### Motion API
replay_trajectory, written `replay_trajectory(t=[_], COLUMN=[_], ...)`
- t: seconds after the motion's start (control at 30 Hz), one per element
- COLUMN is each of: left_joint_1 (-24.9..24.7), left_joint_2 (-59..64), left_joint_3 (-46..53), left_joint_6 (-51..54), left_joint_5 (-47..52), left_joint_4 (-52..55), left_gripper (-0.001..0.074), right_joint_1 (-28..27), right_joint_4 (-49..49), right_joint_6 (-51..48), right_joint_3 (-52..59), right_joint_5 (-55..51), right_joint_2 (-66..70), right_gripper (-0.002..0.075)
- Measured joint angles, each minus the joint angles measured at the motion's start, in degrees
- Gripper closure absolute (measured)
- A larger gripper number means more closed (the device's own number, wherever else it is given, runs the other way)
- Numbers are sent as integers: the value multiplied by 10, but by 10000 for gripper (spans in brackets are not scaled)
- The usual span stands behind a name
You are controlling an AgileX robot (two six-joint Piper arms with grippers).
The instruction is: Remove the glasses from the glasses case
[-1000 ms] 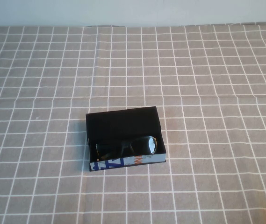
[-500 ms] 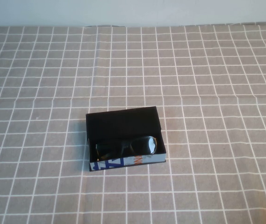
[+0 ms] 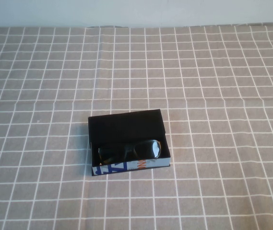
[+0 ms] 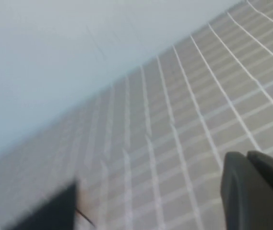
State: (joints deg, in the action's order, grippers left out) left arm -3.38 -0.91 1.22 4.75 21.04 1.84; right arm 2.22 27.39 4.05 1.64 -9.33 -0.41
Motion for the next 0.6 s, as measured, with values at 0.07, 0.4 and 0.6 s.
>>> replay_trajectory(t=[0.07, 0.4, 0.6], left_joint_1=[0, 0, 0], left_joint_2=[0, 0, 0], left_joint_3=[0, 0, 0], left_joint_6=[0, 0, 0], left_joint_5=[0, 0, 0], left_joint_4=[0, 0, 0], left_gripper=[739, 739, 739], right_joint_1=[0, 0, 0], right_joint_4=[58, 175, 84], right_joint_6=[0, 0, -8], right_joint_3=[0, -26, -173], right_joint_5=[24, -16, -224], right_joint_2=[0, 15, 181], right_gripper=[744, 744, 744])
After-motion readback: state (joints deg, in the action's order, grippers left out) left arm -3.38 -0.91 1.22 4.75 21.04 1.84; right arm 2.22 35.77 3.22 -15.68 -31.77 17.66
